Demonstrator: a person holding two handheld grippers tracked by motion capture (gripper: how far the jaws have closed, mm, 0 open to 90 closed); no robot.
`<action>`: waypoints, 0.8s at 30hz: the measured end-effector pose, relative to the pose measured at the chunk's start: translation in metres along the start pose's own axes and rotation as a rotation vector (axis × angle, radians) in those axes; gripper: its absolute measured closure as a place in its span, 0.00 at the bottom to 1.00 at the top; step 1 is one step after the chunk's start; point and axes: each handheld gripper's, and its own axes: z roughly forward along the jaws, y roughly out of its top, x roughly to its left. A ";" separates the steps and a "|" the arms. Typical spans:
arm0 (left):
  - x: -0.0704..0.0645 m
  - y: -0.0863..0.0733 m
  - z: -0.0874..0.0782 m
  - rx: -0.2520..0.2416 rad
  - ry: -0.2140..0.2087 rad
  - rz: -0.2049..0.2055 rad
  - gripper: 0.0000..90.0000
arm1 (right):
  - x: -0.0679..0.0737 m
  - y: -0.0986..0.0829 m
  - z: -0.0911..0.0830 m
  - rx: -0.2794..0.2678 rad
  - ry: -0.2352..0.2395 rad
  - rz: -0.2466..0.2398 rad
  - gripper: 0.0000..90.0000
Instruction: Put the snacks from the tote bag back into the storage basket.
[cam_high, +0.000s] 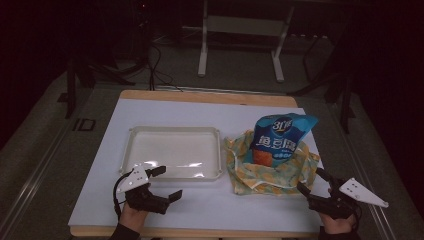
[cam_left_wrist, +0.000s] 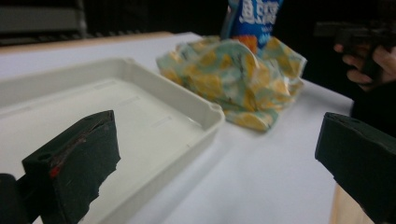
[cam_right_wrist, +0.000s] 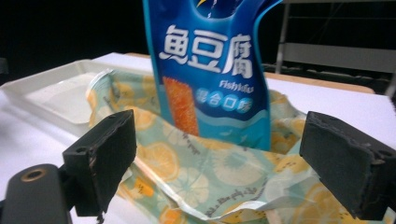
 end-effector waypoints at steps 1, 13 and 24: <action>0.000 0.000 0.000 0.000 0.000 0.000 0.00 | 0.000 0.000 0.000 0.000 0.000 0.000 0.12; -0.003 0.001 0.005 0.037 -0.061 0.029 0.00 | 0.004 -0.004 0.001 0.101 0.021 -0.029 0.15; -0.005 0.003 0.009 0.033 -0.095 -0.015 0.00 | 0.010 -0.005 -0.005 0.116 0.091 -0.059 0.12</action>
